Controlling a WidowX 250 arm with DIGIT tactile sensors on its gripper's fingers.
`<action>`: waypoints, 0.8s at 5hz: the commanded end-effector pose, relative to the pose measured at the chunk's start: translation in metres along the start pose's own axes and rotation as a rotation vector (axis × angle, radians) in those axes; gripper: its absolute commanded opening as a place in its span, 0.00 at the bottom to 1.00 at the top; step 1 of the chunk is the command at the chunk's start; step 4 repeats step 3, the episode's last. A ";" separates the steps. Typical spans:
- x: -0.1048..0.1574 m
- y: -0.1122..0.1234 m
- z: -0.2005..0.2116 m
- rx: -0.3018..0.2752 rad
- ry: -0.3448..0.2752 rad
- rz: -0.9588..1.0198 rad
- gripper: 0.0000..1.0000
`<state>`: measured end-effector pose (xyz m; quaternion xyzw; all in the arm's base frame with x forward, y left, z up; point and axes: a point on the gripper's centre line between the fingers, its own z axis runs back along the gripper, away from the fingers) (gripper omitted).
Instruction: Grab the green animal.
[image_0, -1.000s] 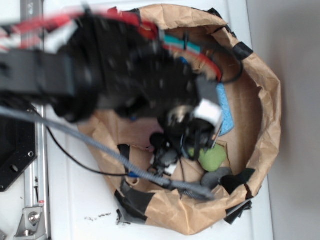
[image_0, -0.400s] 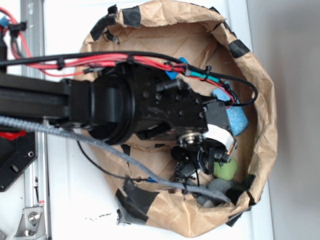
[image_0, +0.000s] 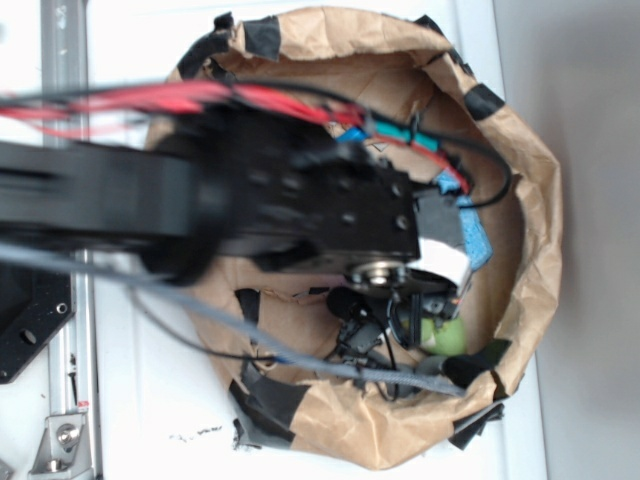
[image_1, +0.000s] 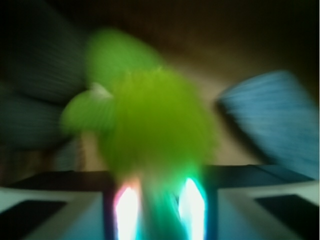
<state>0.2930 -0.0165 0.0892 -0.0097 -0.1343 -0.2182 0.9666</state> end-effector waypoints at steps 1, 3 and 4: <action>-0.013 0.018 0.120 0.013 0.139 0.287 0.00; -0.040 0.028 0.122 -0.180 0.172 0.762 0.00; -0.040 0.028 0.122 -0.180 0.172 0.762 0.00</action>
